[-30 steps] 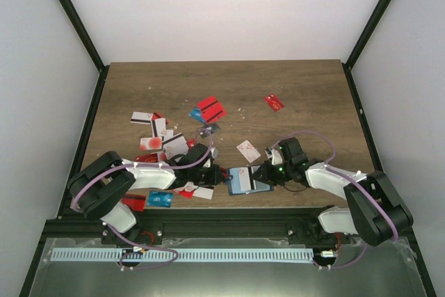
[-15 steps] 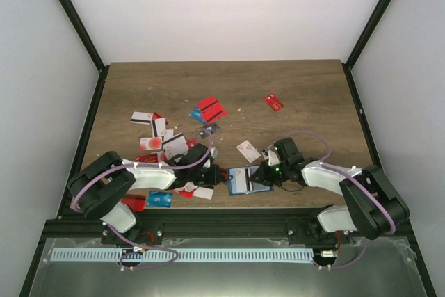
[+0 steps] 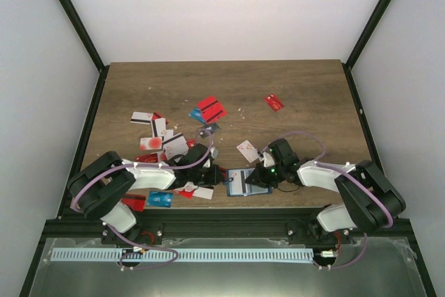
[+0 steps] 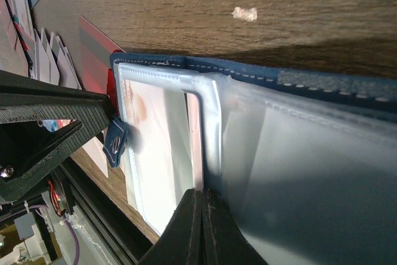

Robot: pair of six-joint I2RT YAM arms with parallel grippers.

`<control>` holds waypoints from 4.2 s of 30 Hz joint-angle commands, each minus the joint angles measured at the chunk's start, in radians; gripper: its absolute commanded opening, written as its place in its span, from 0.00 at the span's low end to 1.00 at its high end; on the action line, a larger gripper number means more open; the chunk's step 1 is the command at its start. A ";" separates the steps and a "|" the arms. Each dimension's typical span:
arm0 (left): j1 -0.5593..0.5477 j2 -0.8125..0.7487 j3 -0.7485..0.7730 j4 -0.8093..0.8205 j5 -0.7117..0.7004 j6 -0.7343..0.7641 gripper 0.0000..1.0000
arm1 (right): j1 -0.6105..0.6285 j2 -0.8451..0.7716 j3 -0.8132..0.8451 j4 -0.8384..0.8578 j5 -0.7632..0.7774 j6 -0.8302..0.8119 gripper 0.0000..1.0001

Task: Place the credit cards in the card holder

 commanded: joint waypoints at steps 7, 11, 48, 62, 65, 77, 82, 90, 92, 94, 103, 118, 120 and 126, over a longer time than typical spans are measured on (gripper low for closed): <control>-0.004 -0.057 -0.006 -0.058 -0.045 0.019 0.08 | 0.022 -0.049 0.054 -0.074 0.028 -0.012 0.19; -0.004 -0.099 0.010 -0.117 -0.079 0.025 0.09 | 0.022 -0.089 0.078 -0.129 0.037 -0.034 0.26; 0.300 -0.456 -0.126 -0.577 -0.383 0.017 0.15 | 0.346 0.362 0.405 0.309 -0.011 0.386 0.50; 0.306 -0.426 -0.162 -0.532 -0.323 0.050 0.09 | 0.365 0.495 0.492 0.299 0.015 0.448 0.50; 0.305 -0.434 -0.165 -0.538 -0.321 0.050 0.08 | 0.367 0.508 0.498 0.294 0.024 0.455 0.50; 0.304 -0.561 -0.140 -0.559 -0.306 0.072 0.08 | 0.369 0.531 0.504 0.296 0.021 0.462 0.50; 0.305 -0.536 -0.152 -0.539 -0.294 0.078 0.08 | 0.370 0.536 0.507 0.294 0.018 0.462 0.50; 0.305 -0.415 -0.178 -0.500 -0.280 0.072 0.08 | 0.370 0.554 0.510 0.309 0.004 0.476 0.50; 0.304 -0.413 -0.183 -0.497 -0.278 0.069 0.08 | 0.370 0.564 0.514 0.317 -0.004 0.483 0.50; 0.304 -0.415 -0.186 -0.499 -0.275 0.067 0.08 | 0.370 0.572 0.516 0.329 -0.011 0.491 0.50; 0.304 -0.422 -0.216 -0.500 -0.265 0.049 0.07 | 0.370 0.597 0.521 0.404 -0.052 0.522 0.49; 0.292 -0.539 -0.299 -0.438 -0.107 -0.027 0.07 | 0.367 0.656 0.573 0.500 -0.105 0.524 0.45; 0.286 -0.551 -0.317 -0.409 -0.076 -0.042 0.07 | 0.367 0.662 0.576 0.503 -0.106 0.523 0.44; 0.280 -0.573 -0.343 -0.357 -0.048 -0.056 0.07 | 0.366 0.676 0.581 0.516 -0.113 0.519 0.39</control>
